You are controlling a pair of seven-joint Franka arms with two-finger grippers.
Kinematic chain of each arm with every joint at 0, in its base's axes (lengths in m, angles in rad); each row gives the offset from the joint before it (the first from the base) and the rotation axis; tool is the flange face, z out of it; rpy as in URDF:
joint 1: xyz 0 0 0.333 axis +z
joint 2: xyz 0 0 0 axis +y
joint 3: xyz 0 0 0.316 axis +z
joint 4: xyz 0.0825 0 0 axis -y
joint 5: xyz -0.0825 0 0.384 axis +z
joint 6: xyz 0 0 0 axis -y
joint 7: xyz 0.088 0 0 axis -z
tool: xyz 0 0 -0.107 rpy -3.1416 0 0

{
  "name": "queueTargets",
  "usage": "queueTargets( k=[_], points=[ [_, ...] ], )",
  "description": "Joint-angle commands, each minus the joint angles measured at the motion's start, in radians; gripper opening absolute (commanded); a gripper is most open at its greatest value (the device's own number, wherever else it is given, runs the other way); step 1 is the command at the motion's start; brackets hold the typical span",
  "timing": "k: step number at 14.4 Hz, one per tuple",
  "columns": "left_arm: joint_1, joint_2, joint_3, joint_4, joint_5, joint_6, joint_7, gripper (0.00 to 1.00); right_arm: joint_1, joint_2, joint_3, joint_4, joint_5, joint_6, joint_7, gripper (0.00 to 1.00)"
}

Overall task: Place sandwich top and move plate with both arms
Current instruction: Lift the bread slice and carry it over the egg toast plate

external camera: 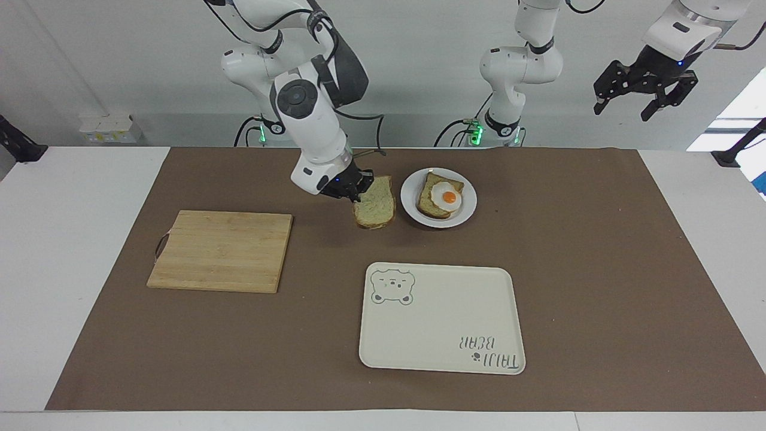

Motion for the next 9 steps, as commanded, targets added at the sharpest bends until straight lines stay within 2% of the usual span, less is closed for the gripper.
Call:
queueTargets(
  k=[1, 4, 6, 9],
  points=[
    [-0.01, -0.028, 0.006, -0.033, -0.011, 0.002, -0.017, 1.0, 0.048, -0.022, 0.005, -0.049, 0.04, 0.065, 0.066, 0.0],
    [-0.01, -0.028, 0.006, -0.033, -0.011, 0.002, -0.017, 1.0, 0.139, -0.022, 0.005, -0.096, 0.04, 0.157, 0.218, 0.0],
    [-0.01, -0.028, 0.006, -0.033, -0.011, 0.002, -0.017, 1.0, 0.212, 0.004, 0.005, -0.121, 0.04, 0.245, 0.296, 0.0],
    [-0.01, -0.028, 0.006, -0.033, -0.011, 0.002, -0.017, 1.0, 0.289, 0.059, 0.005, -0.124, 0.042, 0.316, 0.359, 0.0]
  ],
)
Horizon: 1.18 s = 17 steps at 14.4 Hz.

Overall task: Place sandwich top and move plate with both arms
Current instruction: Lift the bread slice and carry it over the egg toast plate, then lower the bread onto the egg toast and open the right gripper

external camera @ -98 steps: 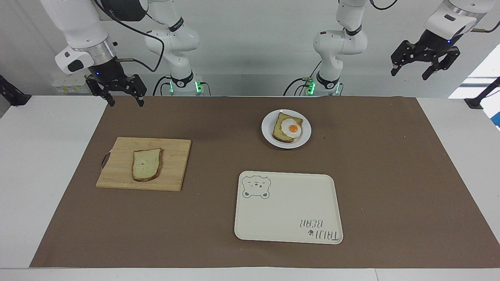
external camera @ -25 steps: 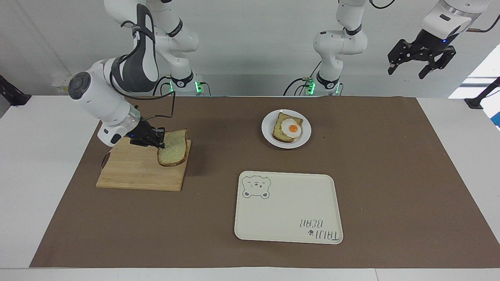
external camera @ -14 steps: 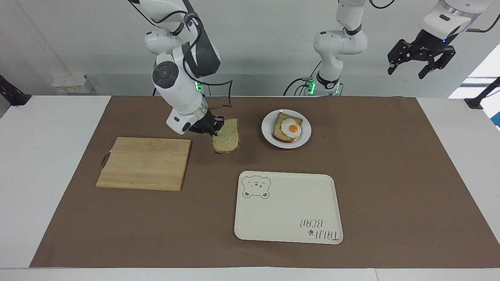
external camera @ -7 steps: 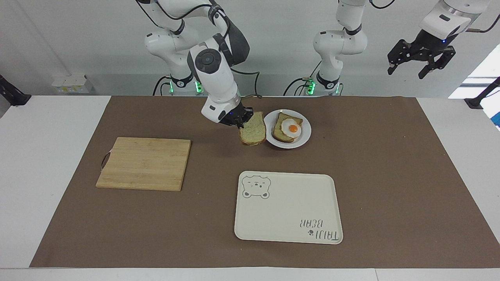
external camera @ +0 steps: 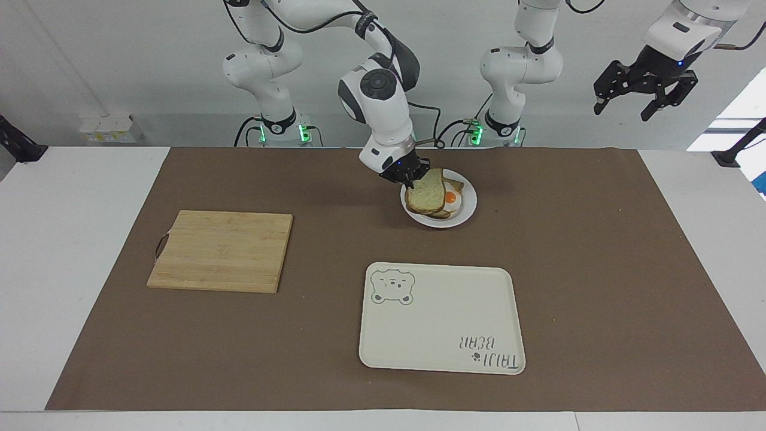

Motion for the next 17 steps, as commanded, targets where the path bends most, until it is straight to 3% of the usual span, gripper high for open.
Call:
queueTargets(
  k=[1, 17],
  points=[
    [-0.01, -0.029, 0.006, -0.032, -0.011, 0.002, -0.016, 1.0, 0.056, 0.042, 0.001, -0.011, 0.032, 0.084, 0.046, 0.0],
    [-0.01, -0.029, 0.006, -0.032, -0.011, -0.004, -0.03, 1.0, 0.089, 0.1, 0.001, -0.051, 0.064, 0.16, 0.04, 0.0]
  ],
)
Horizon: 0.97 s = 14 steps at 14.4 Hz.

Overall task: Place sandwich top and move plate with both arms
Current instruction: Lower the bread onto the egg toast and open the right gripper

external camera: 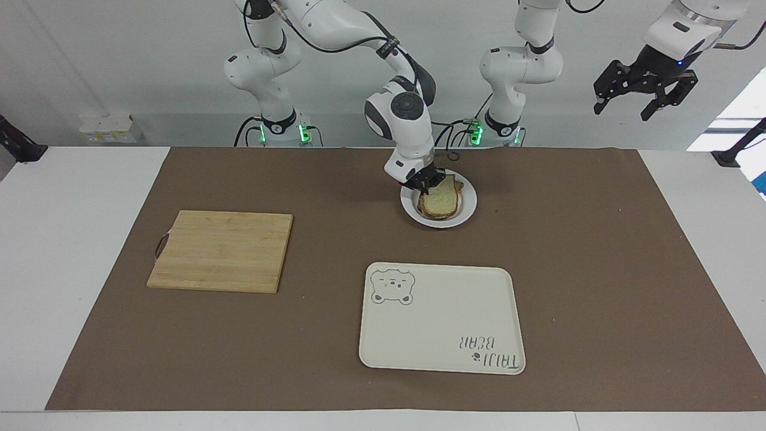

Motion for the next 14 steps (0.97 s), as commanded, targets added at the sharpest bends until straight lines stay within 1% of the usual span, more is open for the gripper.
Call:
queueTargets(
  k=[1, 2, 3, 7, 11, 14],
  points=[
    [-0.01, -0.028, 0.006, -0.032, -0.011, -0.004, -0.025, 1.0, -0.004, -0.004, 0.002, -0.014, 0.061, 0.029, 0.006, 0.0],
    [-0.01, -0.028, 0.006, -0.03, -0.011, -0.004, -0.031, 1.0, -0.014, -0.002, 0.002, -0.011, 0.072, 0.015, 0.004, 0.34],
    [-0.01, -0.028, 0.006, -0.03, -0.011, -0.004, -0.031, 1.0, -0.015, -0.002, 0.002, -0.01, 0.072, 0.01, -0.012, 0.99],
    [-0.009, -0.028, 0.008, -0.029, -0.011, -0.005, -0.034, 1.0, -0.014, 0.006, 0.0, 0.012, 0.057, 0.009, -0.026, 1.0],
    [-0.009, -0.029, 0.008, -0.03, -0.011, -0.022, -0.031, 1.0, -0.018, -0.014, -0.015, 0.018, 0.052, -0.022, -0.023, 1.0],
    [-0.009, -0.029, 0.006, -0.032, -0.011, -0.022, -0.026, 1.0, -0.092, -0.056, -0.015, 0.021, 0.022, -0.072, -0.026, 1.0]
  ],
)
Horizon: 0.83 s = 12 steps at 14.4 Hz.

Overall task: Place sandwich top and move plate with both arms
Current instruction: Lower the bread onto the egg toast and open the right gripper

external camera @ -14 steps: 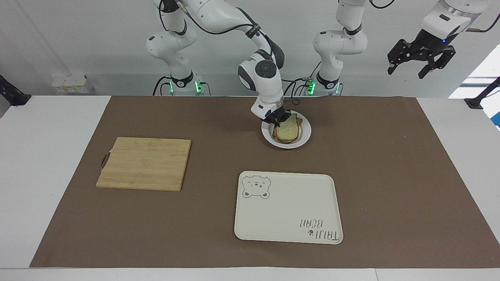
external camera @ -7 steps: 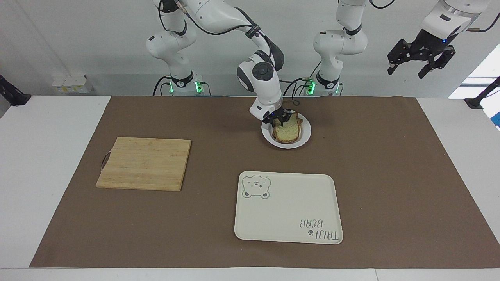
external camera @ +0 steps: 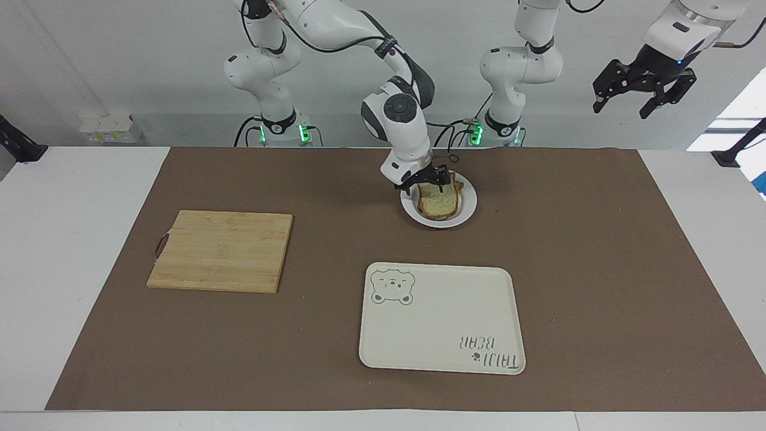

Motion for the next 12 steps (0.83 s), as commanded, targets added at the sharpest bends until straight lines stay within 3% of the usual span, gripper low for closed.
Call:
queueTargets(
  k=[1, 7, 12],
  points=[
    [-0.009, -0.027, 0.006, -0.032, -0.011, -0.005, -0.008, 1.0, -0.075, -0.062, 0.003, -0.001, -0.047, -0.079, -0.025, 1.0],
    [-0.01, -0.048, 0.006, -0.067, -0.011, -0.002, 0.002, 1.0, -0.263, -0.154, 0.005, 0.06, -0.105, -0.249, -0.027, 1.0],
    [0.001, -0.053, 0.008, -0.072, -0.011, 0.01, -0.007, 1.0, -0.383, -0.179, 0.005, 0.106, -0.161, -0.318, -0.027, 1.0]
  ],
)
